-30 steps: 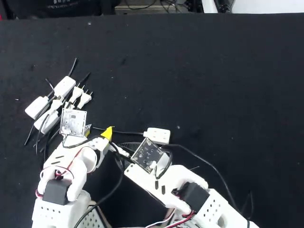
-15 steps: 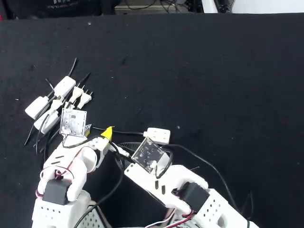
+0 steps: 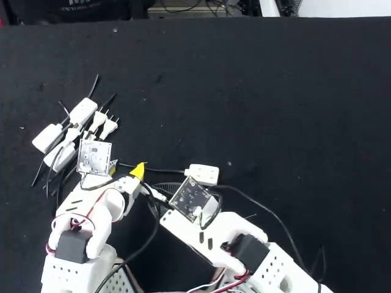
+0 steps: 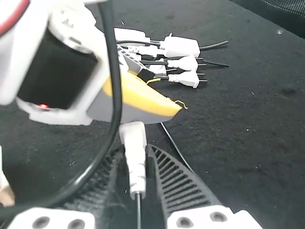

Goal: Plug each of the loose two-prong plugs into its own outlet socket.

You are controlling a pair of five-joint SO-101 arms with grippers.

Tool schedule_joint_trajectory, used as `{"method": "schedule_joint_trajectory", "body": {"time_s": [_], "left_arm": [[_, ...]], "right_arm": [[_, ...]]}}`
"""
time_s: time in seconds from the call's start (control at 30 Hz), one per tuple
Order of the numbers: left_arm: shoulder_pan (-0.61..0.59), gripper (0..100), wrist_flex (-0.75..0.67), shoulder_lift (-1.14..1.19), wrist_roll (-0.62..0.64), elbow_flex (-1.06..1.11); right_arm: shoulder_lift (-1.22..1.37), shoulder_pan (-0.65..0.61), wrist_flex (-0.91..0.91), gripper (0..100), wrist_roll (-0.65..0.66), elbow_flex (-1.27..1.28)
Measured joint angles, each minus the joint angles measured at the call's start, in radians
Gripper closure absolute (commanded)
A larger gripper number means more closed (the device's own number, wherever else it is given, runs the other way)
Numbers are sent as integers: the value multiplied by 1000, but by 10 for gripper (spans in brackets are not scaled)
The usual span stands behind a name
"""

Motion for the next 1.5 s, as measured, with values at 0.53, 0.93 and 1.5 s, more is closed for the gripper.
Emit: {"method": "schedule_joint_trajectory", "body": {"time_s": [0.53,0.93,1.5], "left_arm": [[0,787,0,0,0,0],[0,788,20,0,-28,-2],[0,787,15,-2,-34,-2]], "right_arm": [[0,0,0,988,0,0],[0,0,0,988,0,0],[0,0,0,988,0,0]]}}
